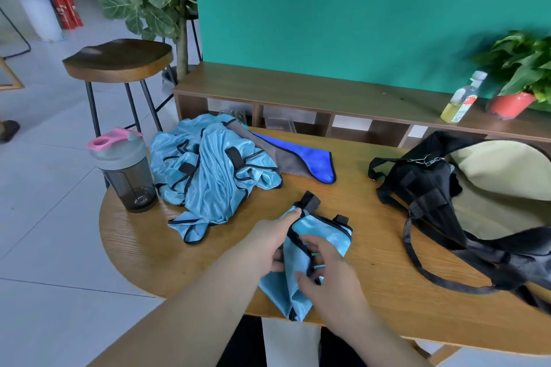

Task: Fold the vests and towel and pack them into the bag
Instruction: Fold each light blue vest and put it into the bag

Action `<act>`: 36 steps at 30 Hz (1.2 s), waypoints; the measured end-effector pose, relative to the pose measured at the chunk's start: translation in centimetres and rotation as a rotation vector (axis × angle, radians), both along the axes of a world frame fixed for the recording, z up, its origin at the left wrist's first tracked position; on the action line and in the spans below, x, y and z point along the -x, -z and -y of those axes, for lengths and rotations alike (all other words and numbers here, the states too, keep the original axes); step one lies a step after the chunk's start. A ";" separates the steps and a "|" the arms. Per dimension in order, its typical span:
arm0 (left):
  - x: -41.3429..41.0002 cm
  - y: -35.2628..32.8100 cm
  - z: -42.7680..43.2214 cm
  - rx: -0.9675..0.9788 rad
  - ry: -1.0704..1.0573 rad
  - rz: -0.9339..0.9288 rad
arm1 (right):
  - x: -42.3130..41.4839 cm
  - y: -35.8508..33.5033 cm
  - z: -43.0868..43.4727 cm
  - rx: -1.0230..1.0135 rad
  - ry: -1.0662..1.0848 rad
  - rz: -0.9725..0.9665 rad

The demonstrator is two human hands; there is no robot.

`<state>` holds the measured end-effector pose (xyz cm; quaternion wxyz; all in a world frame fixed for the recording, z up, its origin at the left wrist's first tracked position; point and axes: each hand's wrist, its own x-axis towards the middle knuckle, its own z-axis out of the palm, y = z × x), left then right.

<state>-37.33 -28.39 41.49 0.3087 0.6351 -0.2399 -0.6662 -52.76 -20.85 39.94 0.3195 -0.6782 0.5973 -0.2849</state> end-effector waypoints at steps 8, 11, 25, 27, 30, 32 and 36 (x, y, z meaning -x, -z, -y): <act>-0.2 0.0 2.3 0.285 0.251 0.479 | 0.2 1.0 -1.4 0.286 -0.281 0.130; -0.2 1.2 2.0 0.426 0.218 0.490 | 1.8 2.2 0.9 0.421 -0.084 -0.004; -2.6 3.8 2.2 0.391 0.138 0.548 | 4.1 6.2 5.5 0.355 -0.204 -0.684; -2.9 3.6 2.4 0.378 0.136 0.586 | 4.2 6.5 5.7 0.349 -0.224 -0.725; -3.3 2.7 2.1 0.432 0.225 0.738 | 3.6 6.2 5.4 0.384 -0.199 -0.747; -3.7 2.6 2.0 0.499 0.357 0.925 | 2.6 6.0 4.7 0.388 -0.186 -0.722; -4.6 3.3 2.2 0.573 0.466 1.065 | 0.1 6.6 2.4 0.353 -0.157 -0.638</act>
